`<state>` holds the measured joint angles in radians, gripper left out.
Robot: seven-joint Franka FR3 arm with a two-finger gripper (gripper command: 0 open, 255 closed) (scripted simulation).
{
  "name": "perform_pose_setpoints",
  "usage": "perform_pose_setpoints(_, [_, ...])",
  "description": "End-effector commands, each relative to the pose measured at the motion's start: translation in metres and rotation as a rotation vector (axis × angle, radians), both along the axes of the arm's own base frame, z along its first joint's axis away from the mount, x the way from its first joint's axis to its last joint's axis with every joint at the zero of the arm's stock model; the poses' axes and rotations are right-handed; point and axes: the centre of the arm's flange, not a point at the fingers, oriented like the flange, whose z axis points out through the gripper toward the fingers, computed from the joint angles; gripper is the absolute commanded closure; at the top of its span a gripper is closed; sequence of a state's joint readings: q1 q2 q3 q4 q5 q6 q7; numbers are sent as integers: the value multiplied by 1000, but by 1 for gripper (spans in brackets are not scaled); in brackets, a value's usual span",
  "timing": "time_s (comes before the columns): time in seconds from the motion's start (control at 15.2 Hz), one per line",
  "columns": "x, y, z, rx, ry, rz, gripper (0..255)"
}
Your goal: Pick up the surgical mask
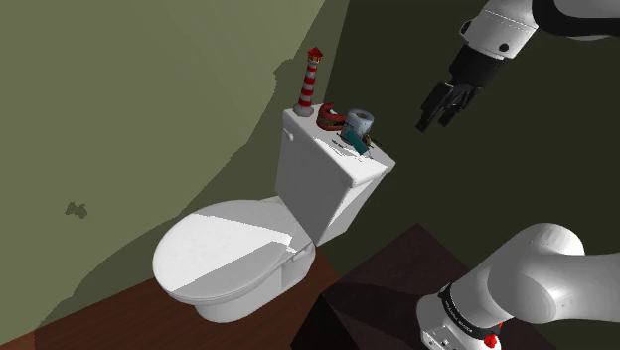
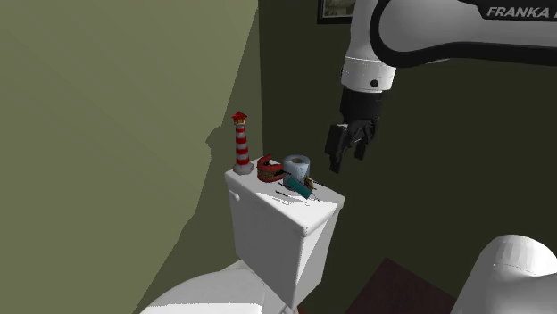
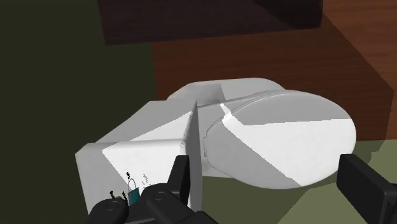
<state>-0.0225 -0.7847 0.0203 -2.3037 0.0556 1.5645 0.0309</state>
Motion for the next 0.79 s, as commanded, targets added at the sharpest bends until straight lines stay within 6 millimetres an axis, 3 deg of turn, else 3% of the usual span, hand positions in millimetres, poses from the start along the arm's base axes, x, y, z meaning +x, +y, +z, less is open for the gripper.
perform_pose_setpoints(0.0, [0,0,0,0,0,0,0])
perform_pose_setpoints(0.73, [80,-88,-88,17,4,69,0])
